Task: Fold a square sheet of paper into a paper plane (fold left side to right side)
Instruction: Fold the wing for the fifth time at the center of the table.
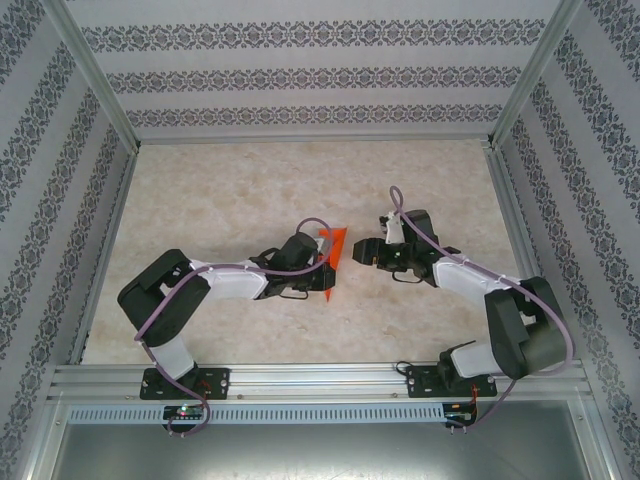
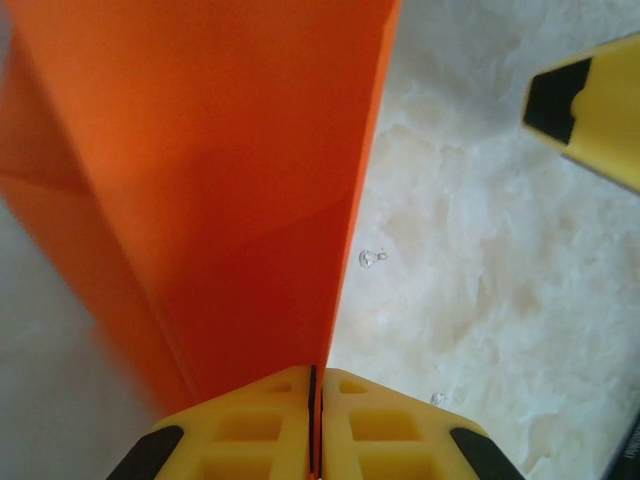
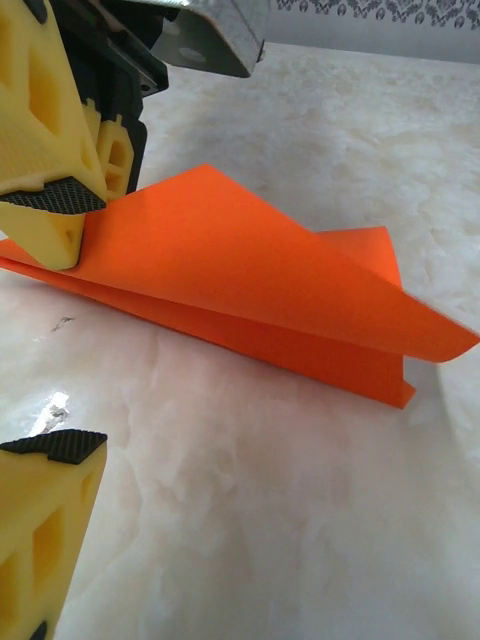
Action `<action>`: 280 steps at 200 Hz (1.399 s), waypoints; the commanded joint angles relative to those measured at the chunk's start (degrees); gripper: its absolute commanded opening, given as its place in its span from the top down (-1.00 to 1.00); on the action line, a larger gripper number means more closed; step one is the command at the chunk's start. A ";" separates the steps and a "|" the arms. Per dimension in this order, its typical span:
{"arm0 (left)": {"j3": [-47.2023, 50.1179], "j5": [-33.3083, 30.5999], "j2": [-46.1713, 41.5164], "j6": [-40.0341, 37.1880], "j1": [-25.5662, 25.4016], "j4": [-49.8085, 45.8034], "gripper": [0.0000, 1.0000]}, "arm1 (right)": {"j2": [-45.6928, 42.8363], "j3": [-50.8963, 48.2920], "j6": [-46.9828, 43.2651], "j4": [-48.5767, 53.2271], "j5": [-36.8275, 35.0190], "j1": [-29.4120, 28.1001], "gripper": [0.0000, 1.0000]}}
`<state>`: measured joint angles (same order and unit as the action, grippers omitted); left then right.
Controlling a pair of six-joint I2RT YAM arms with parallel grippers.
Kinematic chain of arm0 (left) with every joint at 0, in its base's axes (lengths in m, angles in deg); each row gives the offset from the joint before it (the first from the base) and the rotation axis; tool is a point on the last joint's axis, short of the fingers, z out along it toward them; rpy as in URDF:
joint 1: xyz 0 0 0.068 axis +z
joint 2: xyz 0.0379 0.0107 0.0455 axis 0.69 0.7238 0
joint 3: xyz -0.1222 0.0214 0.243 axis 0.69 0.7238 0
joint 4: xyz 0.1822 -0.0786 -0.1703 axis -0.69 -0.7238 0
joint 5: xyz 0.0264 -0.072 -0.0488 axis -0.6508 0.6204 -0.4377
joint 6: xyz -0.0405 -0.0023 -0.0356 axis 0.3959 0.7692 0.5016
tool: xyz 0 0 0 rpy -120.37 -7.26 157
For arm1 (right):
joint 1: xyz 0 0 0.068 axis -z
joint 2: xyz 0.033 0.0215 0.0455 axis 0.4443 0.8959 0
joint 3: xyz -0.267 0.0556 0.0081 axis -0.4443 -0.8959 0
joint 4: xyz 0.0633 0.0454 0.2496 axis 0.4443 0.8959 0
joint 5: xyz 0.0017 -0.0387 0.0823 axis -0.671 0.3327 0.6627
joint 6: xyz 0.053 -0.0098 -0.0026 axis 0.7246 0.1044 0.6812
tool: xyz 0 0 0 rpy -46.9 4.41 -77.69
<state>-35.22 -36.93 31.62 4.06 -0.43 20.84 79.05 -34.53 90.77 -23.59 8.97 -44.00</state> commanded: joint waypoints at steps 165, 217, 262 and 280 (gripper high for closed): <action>1.04 9.58 6.16 6.74 2.85 14.93 0.76 | 8.77 0.90 7.47 -8.01 -6.36 -5.06 -0.10; 0.96 9.71 6.66 7.07 2.82 15.11 0.76 | 11.32 2.83 9.29 -9.66 -6.78 -5.65 -0.02; 1.01 9.84 6.74 7.20 2.83 15.26 0.76 | 14.27 5.07 9.72 -9.53 -6.93 -6.19 -0.01; 1.15 9.79 6.86 7.25 2.82 15.28 0.74 | 15.11 6.04 9.63 -7.94 -7.44 -6.52 0.00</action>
<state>-32.77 -27.75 37.61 10.61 1.76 34.02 92.78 -30.48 99.67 -32.09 3.05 -49.55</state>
